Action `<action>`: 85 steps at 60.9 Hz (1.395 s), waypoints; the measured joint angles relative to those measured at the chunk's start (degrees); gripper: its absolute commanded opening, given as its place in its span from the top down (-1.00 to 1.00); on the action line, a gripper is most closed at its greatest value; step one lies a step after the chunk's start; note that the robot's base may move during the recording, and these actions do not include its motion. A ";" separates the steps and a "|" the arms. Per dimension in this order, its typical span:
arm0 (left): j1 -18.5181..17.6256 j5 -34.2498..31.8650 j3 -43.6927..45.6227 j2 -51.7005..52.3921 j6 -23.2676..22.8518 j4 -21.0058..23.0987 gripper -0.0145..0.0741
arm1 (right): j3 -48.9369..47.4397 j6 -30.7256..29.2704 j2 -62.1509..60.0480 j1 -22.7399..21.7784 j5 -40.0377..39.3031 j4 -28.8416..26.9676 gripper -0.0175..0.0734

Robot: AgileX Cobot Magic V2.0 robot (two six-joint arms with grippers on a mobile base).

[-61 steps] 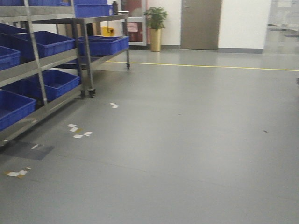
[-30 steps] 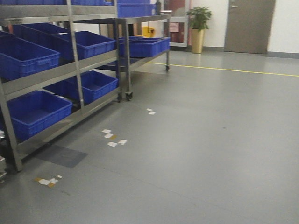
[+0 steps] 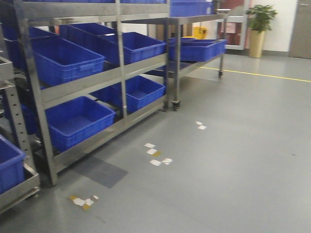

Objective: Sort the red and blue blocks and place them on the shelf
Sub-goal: 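Drive the base down the aisle carrying both cubes, then turn the base to face the shelf of blue bins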

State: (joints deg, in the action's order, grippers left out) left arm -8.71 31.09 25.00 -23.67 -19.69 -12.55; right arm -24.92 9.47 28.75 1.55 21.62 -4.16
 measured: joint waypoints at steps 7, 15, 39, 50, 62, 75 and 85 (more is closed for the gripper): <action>0.00 0.00 0.00 0.00 0.00 0.00 0.37 | 0.00 0.00 0.00 0.00 0.00 0.00 0.49; 0.00 0.00 0.00 0.00 0.00 0.00 0.37 | 0.00 0.00 0.00 0.00 0.00 0.00 0.49; 0.00 0.00 0.00 0.00 0.00 0.00 0.37 | 0.00 0.00 0.00 0.00 0.00 0.00 0.49; 0.00 0.00 0.00 0.00 0.00 0.00 0.37 | 0.00 0.00 0.00 0.00 0.00 0.00 0.49; 0.00 0.00 0.00 0.00 0.00 0.00 0.37 | 0.00 0.00 0.00 0.00 0.00 0.00 0.49; 0.10 0.00 0.00 0.00 0.00 0.00 0.37 | 0.00 0.00 0.00 0.00 0.00 0.00 0.49; 0.10 0.00 0.00 0.00 0.00 0.00 0.37 | 0.00 0.00 0.00 0.00 0.00 0.00 0.49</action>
State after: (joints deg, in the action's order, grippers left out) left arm -8.61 31.09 25.00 -23.67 -19.69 -12.55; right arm -24.92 9.47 28.75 1.55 21.62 -4.16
